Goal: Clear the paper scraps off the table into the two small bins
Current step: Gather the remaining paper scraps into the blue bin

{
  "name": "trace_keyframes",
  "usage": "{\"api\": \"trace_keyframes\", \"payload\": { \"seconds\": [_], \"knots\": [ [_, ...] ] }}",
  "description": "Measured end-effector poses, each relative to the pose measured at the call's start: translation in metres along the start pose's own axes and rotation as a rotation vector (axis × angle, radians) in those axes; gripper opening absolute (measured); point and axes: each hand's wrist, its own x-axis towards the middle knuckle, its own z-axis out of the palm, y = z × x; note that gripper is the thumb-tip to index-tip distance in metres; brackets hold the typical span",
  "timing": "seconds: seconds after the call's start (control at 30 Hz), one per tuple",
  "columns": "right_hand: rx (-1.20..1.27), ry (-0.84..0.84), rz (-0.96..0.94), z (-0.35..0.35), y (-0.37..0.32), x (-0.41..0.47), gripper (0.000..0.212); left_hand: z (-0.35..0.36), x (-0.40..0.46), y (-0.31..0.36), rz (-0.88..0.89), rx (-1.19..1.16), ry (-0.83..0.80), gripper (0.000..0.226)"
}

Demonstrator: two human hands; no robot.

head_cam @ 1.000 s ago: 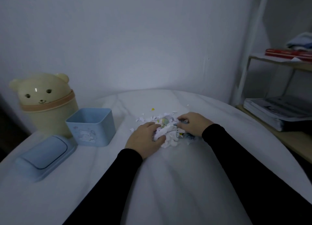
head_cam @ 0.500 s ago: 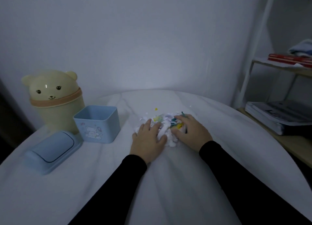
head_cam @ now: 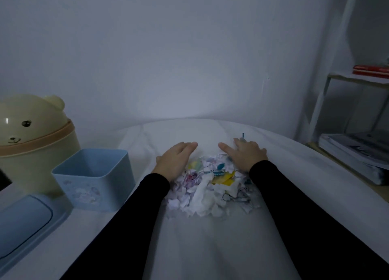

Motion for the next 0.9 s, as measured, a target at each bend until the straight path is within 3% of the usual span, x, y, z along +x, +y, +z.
{"api": "trace_keyframes", "payload": {
  "seconds": [0.1, 0.2, 0.27, 0.4, 0.53, 0.6, 0.77, 0.9],
  "knots": [
    [-0.054, -0.074, 0.064, 0.003, 0.0, 0.011, 0.096, 0.003, 0.016, 0.007, 0.026, 0.269, -0.161, 0.046],
    [-0.092, -0.098, 0.058, 0.003, -0.004, 0.011, 0.095, 0.008, 0.021, 0.01, 0.041, 0.421, -0.218, 0.044],
    [-0.065, -0.088, -0.037, 0.002, -0.008, 0.006, 0.083, 0.009, 0.019, 0.007, 0.05, 0.398, -0.205, 0.045],
    [0.232, -0.159, -0.337, 0.004, -0.017, -0.012, 0.048, 0.01, 0.01, 0.001, 0.132, 0.282, -0.125, 0.036],
    [0.265, -0.165, -0.407, -0.007, -0.019, -0.029, 0.025, 0.005, -0.01, 0.002, 0.21, 0.304, -0.078, 0.028],
    [0.249, -0.143, -0.43, -0.014, -0.021, -0.043, 0.027, 0.001, -0.024, 0.001, 0.233, 0.273, -0.04, 0.026],
    [0.182, -0.088, -0.485, -0.023, -0.026, -0.08, 0.055, -0.006, -0.057, -0.002, 0.266, 0.207, 0.083, 0.029],
    [0.242, 0.064, -0.465, -0.017, -0.024, -0.097, 0.054, -0.014, -0.086, 0.001, 0.329, 0.334, 0.153, 0.062]
  ]
}}
